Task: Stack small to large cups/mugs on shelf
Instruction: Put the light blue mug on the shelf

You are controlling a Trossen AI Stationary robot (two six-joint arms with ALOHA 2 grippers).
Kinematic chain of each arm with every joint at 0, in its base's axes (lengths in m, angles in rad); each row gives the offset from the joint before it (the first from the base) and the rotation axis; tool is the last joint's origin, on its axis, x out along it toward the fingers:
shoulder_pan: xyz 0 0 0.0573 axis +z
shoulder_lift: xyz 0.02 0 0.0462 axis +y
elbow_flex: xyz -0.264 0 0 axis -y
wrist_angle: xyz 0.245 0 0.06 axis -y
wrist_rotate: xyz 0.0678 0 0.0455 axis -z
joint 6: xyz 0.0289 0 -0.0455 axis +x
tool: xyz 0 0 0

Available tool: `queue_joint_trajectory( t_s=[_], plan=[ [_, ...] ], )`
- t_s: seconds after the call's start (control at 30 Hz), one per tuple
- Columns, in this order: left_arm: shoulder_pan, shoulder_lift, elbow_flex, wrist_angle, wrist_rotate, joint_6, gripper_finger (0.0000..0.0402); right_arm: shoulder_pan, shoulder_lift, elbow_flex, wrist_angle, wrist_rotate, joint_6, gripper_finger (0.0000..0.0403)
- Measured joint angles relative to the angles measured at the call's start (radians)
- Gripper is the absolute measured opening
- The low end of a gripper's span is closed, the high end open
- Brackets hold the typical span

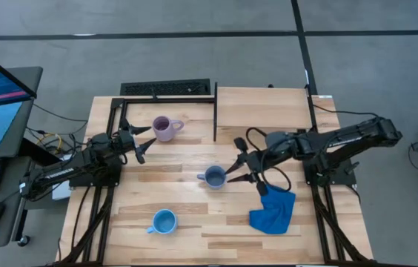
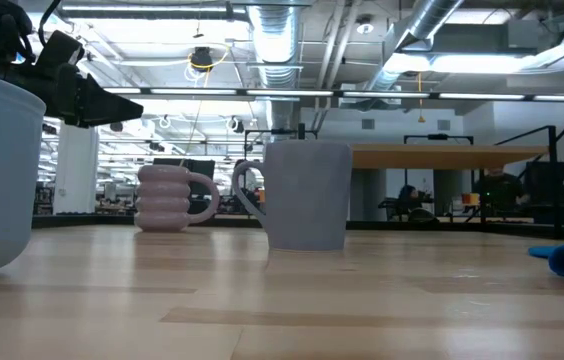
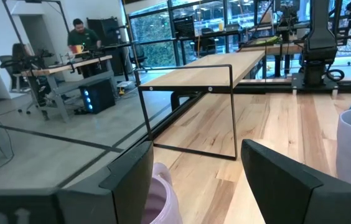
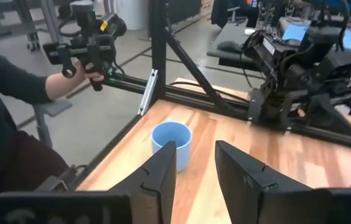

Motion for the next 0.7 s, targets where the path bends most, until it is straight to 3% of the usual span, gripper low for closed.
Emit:
queue_joint_trajectory(
  t_s=[0.47,0.7],
  plan=[
    [0.0,0.0,0.0,-0.002,0.009,-0.149,0.0235,-0.001,0.0,-0.001,-0.003,-0.001,0.042,0.0136],
    [0.0,0.0,0.0,-0.001,0.009,-0.062,0.0235,-0.001,0.0,-0.001,-0.003,-0.001,0.042,0.0137]
  ],
)
